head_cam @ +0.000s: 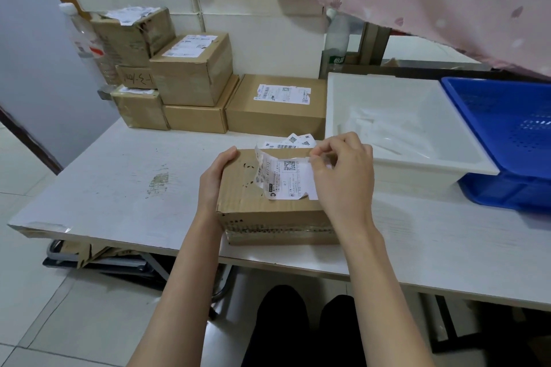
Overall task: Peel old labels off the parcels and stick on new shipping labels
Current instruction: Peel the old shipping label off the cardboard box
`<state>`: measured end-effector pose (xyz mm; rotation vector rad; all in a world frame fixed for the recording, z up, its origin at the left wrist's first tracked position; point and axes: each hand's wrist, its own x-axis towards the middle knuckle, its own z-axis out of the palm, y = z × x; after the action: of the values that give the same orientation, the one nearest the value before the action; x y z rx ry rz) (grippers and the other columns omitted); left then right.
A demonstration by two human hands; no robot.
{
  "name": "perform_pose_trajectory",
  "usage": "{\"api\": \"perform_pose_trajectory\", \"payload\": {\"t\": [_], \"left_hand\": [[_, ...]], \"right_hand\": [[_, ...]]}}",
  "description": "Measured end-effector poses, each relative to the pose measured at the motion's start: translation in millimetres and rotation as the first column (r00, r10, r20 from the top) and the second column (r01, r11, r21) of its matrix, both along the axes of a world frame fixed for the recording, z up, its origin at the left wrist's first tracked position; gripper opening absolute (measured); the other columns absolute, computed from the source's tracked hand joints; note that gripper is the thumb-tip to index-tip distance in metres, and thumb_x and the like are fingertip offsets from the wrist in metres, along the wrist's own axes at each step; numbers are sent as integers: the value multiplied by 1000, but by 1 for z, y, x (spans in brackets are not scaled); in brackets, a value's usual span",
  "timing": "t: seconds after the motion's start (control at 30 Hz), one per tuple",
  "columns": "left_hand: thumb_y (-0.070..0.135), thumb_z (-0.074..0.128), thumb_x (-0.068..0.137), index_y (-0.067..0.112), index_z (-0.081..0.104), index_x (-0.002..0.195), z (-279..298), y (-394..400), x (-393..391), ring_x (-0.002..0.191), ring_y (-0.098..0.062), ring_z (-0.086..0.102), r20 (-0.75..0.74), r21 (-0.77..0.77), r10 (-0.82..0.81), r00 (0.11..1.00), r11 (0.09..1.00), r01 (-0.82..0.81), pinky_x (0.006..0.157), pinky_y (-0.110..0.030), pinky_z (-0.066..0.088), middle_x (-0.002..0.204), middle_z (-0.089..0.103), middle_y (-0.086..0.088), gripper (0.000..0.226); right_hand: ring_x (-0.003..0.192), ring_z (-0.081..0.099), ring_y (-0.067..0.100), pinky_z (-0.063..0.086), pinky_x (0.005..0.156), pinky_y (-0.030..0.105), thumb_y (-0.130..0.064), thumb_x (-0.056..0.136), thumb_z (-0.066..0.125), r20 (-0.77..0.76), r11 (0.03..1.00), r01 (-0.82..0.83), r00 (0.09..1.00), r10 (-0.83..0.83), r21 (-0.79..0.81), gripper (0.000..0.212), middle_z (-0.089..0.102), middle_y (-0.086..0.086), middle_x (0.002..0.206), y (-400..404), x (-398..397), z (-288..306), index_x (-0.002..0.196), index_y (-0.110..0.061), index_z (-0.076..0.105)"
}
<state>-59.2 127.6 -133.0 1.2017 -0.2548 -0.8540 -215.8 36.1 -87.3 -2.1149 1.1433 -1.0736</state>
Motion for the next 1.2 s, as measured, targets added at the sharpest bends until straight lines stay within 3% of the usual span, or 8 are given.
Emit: {"api": "perform_pose_trajectory", "payload": {"t": [0.1, 0.27, 0.5, 0.6, 0.7, 0.8, 1.07, 1.2], "left_hand": [[45, 70, 73, 15, 66, 93, -1, -2, -1, 79, -22, 63, 6, -19, -16, 1000, 1000, 16, 67, -33, 50, 94, 64, -7, 36], [39, 66, 85, 16, 65, 86, 0, -5, -4, 72, -19, 63, 3, -27, -4, 1000, 1000, 4, 64, -32, 49, 86, 65, -4, 23], [36, 60, 89, 16, 63, 84, 0, -7, -5, 65, -16, 63, 5, -63, 12, 1000, 998, -11, 56, -26, 51, 80, 65, -1, 21], [38, 63, 87, 17, 66, 83, 1, -6, -6, 69, -18, 63, -7, -59, 9, 1000, 998, -10, 62, -31, 49, 81, 66, -2, 21], [38, 64, 87, 19, 67, 80, 1, -6, -5, 71, -18, 63, 12, -58, 14, 1000, 998, -13, 67, -33, 48, 82, 66, -1, 21], [36, 63, 88, 18, 67, 79, 3, -5, -6, 72, -19, 64, -10, -64, 2, 1000, 998, -3, 68, -33, 49, 82, 67, -1, 20], [37, 62, 88, 17, 67, 84, 4, -5, -8, 71, -19, 65, -8, -59, -1, 1000, 998, 0, 67, -32, 50, 84, 67, -3, 21], [38, 64, 87, 17, 66, 84, 3, -5, -6, 71, -19, 65, -4, -43, 4, 1000, 999, -4, 67, -33, 50, 84, 67, -3, 22]], "right_hand": [[109, 36, 13, 37, 81, 16, -8, 88, 57, -77, 998, 51, 996, -52, -27, 28, 54, -10, 112, 0, -6, -2, 110, -23, 67], [103, 38, 16, 49, 84, 33, -12, 93, 54, -104, 995, 83, 991, -88, -51, 12, 51, -2, 109, -3, -4, -4, 94, -13, 66], [105, 38, 14, 44, 90, 32, -11, 89, 56, -58, 999, 24, 998, -26, -33, 11, 52, -7, 101, -5, -5, -7, 86, -14, 66], [106, 39, 14, 42, 91, 32, -13, 84, 61, -19, 998, 57, 998, -57, 6, 10, 50, -8, 101, -2, -7, -4, 91, -19, 65], [104, 35, 16, 35, 88, 26, -15, 82, 58, -126, 997, 68, 990, -71, -23, 31, 50, -8, 100, 1, -6, -2, 110, -27, 57], [101, 33, 17, 32, 84, 26, -14, 86, 51, -195, 997, 78, 977, -82, -29, 27, 56, -9, 98, 1, -5, -1, 110, -25, 54], [108, 40, 7, 24, 92, 22, -6, 85, 57, 29, 996, -47, 998, 49, -72, 27, 54, -20, 77, 1, -8, -4, 105, -23, 62], [105, 38, 13, 32, 90, 24, -15, 76, 66, -12, 1000, 14, 1000, -14, -14, 40, 54, -8, 98, 1, -9, -3, 114, -18, 53]]}}
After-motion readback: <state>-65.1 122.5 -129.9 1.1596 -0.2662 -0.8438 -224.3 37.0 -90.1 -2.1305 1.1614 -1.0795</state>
